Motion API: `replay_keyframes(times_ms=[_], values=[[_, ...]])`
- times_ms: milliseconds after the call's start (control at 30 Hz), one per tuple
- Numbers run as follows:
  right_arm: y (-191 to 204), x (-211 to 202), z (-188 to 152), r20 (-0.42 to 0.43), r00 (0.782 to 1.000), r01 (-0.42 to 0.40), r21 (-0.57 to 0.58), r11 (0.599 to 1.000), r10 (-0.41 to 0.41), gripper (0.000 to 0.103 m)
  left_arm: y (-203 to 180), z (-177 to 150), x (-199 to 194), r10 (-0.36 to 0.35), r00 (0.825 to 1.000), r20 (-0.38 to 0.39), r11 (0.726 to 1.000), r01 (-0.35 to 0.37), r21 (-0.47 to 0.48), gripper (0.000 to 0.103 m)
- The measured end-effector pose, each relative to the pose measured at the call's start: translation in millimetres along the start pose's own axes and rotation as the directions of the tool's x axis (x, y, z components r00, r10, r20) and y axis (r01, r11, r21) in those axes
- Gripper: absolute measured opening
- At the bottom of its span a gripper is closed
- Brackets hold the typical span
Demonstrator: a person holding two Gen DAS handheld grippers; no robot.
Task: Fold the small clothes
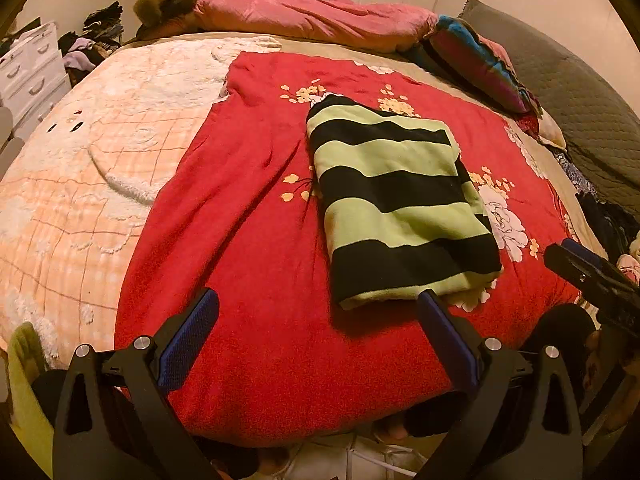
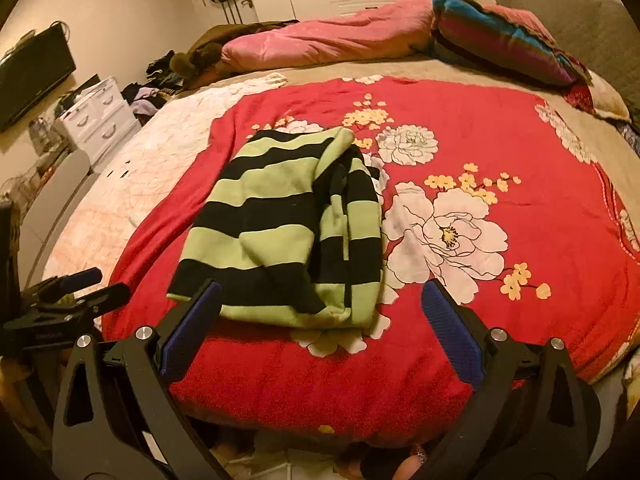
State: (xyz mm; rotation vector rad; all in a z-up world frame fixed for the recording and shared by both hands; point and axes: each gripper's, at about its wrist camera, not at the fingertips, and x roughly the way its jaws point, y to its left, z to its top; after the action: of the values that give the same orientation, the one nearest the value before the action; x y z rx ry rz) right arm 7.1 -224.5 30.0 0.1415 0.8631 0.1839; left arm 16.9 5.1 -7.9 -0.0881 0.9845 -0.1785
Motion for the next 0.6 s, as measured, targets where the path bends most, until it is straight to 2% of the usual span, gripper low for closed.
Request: replay_keyframes(times_ms=[300, 600], values=[[-0.7, -18.8, -21.0, 0.026, 0.999, 0.029, -0.016, 0.999, -0.029, 0.094, -3.2, -16.7, -4.5, -0.003, 1.000, 0.004, 1.000, 0.003, -0.009, 0.099], [-2.3, -0.5, -33.9, -0.026, 0.999, 0.031, -0.023, 0.999, -0.032, 0.094, -2.5, -20.9, 6.6, 0.011, 1.000, -0.024, 1.000, -0.011, -0.025, 0.099]])
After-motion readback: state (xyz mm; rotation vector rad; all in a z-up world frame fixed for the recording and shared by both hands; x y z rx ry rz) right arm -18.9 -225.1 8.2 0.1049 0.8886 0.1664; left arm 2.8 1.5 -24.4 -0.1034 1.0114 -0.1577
